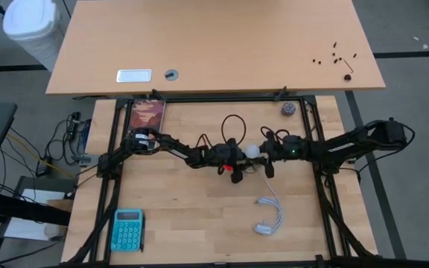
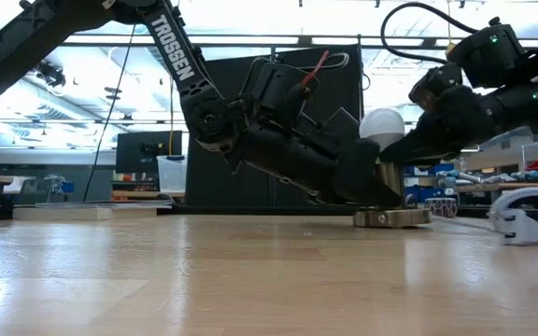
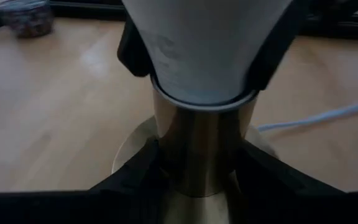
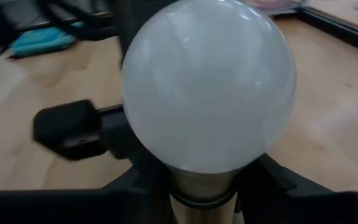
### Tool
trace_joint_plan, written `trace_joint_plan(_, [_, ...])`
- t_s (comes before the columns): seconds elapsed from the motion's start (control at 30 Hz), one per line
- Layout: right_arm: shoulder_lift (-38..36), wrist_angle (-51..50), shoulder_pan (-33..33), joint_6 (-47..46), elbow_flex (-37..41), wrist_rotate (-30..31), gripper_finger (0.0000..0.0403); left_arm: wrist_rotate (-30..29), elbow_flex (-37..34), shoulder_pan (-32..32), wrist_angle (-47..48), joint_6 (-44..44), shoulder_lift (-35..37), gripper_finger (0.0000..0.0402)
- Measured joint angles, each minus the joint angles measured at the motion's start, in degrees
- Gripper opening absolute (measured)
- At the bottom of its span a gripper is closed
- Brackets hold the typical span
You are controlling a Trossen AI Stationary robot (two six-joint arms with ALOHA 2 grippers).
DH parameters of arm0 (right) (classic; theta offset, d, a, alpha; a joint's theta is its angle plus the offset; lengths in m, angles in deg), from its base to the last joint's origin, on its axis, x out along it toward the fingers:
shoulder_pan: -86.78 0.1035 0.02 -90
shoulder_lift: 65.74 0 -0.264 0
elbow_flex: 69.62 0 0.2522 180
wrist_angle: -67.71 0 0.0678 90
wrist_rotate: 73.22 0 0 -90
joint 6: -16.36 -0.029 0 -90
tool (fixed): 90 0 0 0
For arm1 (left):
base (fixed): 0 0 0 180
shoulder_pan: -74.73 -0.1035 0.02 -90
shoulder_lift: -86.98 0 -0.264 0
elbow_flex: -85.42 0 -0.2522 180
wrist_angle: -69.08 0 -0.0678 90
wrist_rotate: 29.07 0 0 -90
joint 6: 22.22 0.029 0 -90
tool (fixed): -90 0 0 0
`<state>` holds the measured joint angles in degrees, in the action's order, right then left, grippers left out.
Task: Screw lightbulb
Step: Insert the white lightbulb into the lamp
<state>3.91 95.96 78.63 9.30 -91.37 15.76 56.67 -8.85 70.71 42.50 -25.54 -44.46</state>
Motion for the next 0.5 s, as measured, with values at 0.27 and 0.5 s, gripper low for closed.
trace_joint_plan(0.27, [6.9, 6.1, 4.8, -3.5, -1.5, 15.7, 0.0145, -4.5, -0.2, -0.1, 0.2, -0.3, 0.0, 0.0178])
trace_joint_plan(0.5, [15.9, 6.3, 10.6, -5.1, -8.1, 35.4, 0.0145, -8.0, -0.3, -0.2, 0.2, -0.6, 0.0, 0.0179])
